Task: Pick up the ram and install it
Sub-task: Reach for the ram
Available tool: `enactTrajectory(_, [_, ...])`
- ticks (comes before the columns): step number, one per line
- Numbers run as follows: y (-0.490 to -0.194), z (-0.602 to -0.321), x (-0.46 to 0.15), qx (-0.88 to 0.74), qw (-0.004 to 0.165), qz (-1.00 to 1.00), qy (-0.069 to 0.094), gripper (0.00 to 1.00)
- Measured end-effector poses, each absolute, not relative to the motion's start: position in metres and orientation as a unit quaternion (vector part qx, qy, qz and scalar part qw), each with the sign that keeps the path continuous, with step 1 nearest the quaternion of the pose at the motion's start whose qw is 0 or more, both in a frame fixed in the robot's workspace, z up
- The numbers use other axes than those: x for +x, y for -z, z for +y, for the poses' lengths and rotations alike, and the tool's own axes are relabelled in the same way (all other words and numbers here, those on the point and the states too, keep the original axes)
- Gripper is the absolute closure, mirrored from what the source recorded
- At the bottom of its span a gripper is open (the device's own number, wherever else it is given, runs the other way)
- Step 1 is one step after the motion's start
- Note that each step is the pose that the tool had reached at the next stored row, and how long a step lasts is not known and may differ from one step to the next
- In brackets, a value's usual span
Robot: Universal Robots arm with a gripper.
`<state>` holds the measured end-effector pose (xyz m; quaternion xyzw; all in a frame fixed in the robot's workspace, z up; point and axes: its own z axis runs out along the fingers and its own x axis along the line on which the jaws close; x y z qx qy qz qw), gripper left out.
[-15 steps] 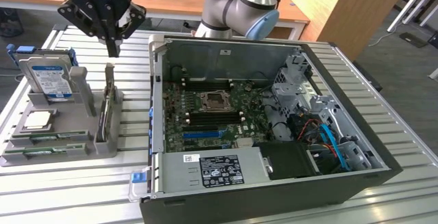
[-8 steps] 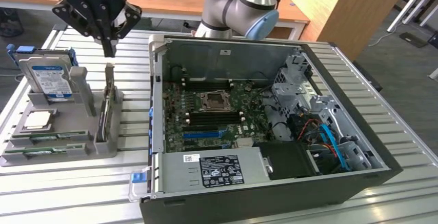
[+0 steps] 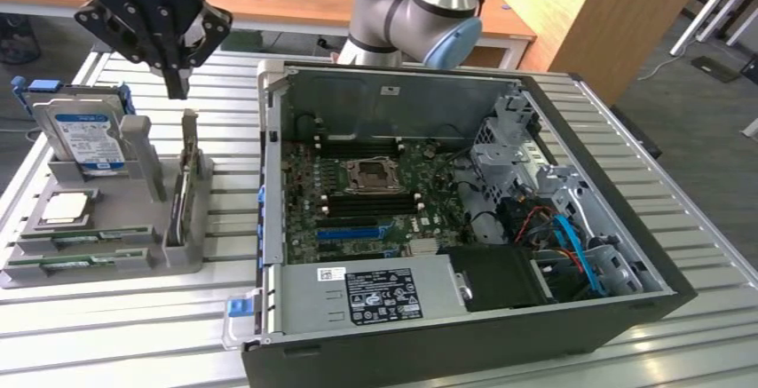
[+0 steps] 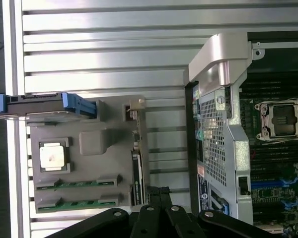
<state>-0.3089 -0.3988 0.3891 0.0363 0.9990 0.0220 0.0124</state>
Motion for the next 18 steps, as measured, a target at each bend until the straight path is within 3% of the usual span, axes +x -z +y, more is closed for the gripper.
enactTrajectory(18, [-0.388, -0.399, -0.345, 0.035, 0.012, 0.999, -0.022, 0.89])
